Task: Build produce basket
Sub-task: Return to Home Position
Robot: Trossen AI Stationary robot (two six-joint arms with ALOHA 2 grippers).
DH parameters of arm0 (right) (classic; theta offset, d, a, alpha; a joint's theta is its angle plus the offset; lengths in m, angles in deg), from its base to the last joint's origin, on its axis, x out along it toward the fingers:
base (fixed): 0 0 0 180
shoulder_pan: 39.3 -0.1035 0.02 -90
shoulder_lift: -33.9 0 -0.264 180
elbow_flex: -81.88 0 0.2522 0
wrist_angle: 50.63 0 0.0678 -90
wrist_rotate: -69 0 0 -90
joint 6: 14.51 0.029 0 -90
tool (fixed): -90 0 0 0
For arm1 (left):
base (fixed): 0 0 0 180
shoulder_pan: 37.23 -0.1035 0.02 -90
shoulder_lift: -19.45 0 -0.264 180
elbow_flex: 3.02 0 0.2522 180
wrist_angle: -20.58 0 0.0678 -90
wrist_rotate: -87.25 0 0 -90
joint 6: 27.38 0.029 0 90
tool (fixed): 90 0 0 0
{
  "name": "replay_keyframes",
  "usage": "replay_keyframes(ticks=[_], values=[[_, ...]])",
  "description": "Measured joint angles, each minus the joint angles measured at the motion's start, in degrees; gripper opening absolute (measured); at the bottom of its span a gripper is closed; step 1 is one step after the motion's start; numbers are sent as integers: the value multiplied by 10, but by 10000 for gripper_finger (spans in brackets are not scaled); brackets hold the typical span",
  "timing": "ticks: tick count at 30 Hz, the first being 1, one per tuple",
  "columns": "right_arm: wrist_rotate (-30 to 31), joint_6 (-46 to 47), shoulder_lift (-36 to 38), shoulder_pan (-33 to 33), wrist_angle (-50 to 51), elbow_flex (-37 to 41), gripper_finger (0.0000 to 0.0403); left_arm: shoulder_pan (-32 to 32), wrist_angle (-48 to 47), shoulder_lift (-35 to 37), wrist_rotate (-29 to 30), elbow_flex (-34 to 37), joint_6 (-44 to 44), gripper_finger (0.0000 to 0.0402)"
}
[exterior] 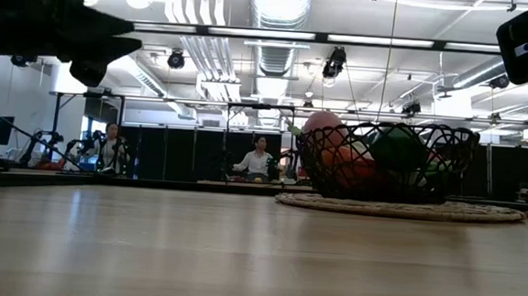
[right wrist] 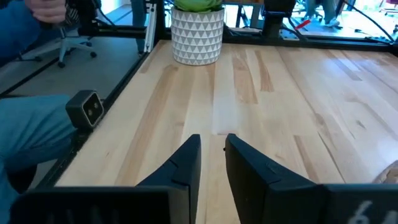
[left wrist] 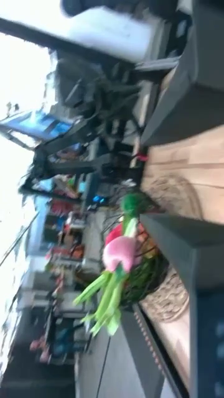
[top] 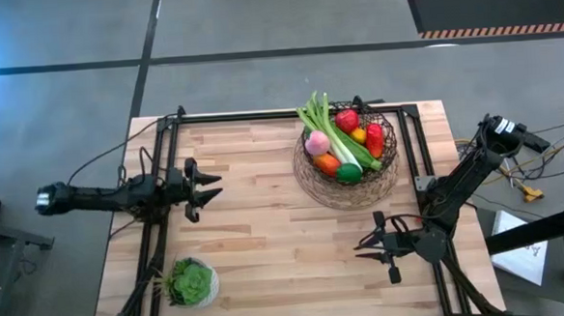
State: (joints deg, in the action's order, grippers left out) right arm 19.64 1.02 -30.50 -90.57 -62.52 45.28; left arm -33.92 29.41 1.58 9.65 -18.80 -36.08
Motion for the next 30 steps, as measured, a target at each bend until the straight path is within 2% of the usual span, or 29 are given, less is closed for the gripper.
replay_keyframes(ticks=[4, 8, 13, 15, 19, 27, 29, 30], values=[[-7, -16, 3, 1, -3, 16, 56, -47, -71, 54, -95, 2, -1, 96], [-51, -3, 25, 13, -80, 80, 39, -60, -105, 104, -142, 15, 1, 13], [-98, -7, 63, 65, -277, 207, 11, -59, -152, 157, -136, 15, 1, 9], [-132, -25, 79, 106, -297, 221, 9, -59, -156, 168, -136, 15, 1, 4], [-297, -60, 119, 222, -284, 221, 8, -59, -159, 159, -133, 16, 1, 1], [-668, -28, 210, 541, -227, 222, 8, -59, -158, 144, -127, 16, -15, 1], [-746, -19, 234, 601, -216, 222, 8, -59, -159, 146, -127, 16, -15, 1], [-766, -19, 246, 624, -210, 222, 8, -59, -157, 146, -127, 16, -15, 1]])
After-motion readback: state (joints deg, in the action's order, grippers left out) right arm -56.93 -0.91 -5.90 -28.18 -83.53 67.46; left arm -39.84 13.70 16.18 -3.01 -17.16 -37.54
